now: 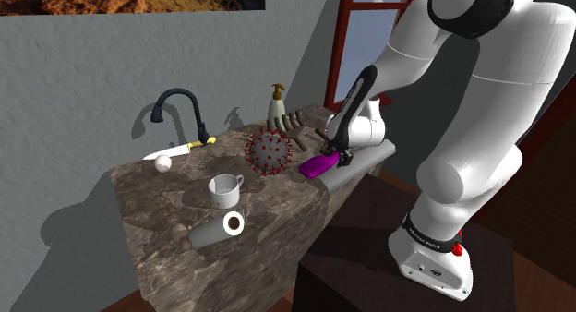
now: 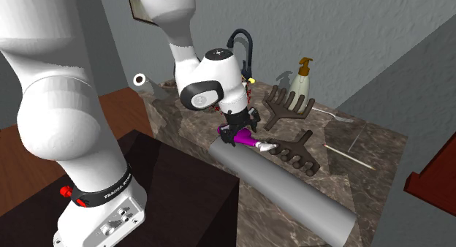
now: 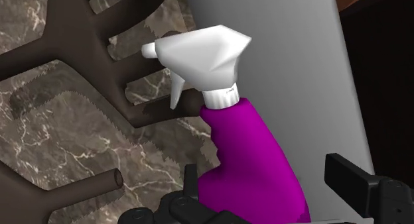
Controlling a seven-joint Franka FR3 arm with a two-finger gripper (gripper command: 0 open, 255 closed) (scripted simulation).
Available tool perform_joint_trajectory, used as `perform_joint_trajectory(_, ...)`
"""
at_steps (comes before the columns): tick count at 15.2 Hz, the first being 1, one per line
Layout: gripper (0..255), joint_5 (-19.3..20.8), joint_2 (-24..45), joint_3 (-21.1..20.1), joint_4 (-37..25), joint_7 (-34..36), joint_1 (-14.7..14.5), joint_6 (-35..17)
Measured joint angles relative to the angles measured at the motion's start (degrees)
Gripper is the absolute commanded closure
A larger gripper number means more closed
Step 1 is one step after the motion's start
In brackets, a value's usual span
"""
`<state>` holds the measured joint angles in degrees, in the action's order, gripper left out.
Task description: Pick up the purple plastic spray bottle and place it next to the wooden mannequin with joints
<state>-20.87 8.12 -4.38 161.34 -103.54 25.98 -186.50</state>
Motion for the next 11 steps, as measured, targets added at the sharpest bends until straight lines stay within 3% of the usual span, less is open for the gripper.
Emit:
perform_joint_trajectory(1, 0, 0.5, 1.8, -2.4, -0.6, -0.1, 2.7, -1.2)
perform_joint_trajectory(2, 0, 0.6, 2.5, -3.0, -0.8, 0.1, 3.3, -1.8)
perform_joint_trajectory(8, 0, 0.9, 3.3, -3.7, -1.1, 0.2, 4.0, -2.3)
perform_joint_trajectory(9, 255, 0.9, 3.3, -3.7, -1.1, 0.2, 4.0, -2.3)
perform_joint_trajectory(11, 255, 0.9, 3.3, -3.7, -1.1, 0.2, 4.0, -2.3)
